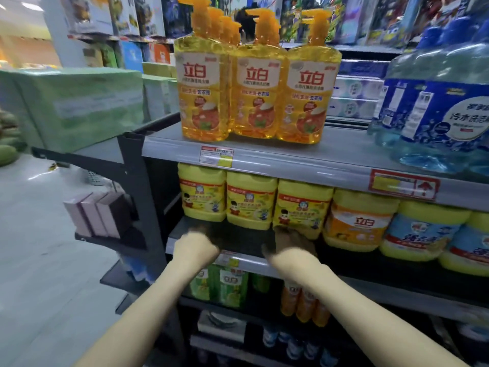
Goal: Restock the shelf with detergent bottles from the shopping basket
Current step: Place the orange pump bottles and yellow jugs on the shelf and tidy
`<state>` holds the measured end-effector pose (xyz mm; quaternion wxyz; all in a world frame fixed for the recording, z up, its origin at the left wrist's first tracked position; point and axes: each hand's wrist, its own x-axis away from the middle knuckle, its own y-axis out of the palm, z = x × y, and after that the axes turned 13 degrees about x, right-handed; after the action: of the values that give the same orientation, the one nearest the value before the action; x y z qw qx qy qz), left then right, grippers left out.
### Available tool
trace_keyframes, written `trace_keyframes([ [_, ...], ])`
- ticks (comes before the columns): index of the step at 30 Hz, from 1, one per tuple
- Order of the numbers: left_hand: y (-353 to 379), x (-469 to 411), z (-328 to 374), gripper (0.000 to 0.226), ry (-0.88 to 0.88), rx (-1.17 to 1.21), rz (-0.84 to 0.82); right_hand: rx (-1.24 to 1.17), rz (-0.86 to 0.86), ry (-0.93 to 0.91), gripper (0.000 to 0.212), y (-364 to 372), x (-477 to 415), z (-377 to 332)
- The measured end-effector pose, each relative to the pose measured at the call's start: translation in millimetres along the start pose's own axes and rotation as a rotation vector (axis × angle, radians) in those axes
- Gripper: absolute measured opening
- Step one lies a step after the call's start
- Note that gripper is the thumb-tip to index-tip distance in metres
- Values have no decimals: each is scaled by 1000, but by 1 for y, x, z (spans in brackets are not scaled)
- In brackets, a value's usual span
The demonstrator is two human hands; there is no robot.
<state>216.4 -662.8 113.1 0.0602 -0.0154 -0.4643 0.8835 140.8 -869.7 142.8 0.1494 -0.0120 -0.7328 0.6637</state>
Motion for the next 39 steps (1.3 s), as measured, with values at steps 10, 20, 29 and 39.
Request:
trace_keyframes([
  [10, 20, -80, -38, 40, -75, 529, 269, -773, 403, 315, 35, 44, -62, -62],
  [20, 42, -110, -48, 64, -90, 734, 443, -883, 642, 395, 74, 73, -111, -93],
  [29, 43, -119, -58, 71, -77, 634, 410, -856, 673, 383, 77, 96, -135, -81],
  [39, 49, -91, -49, 40, 65, 425, 267, -551, 438, 205, 81, 88, -104, -46],
])
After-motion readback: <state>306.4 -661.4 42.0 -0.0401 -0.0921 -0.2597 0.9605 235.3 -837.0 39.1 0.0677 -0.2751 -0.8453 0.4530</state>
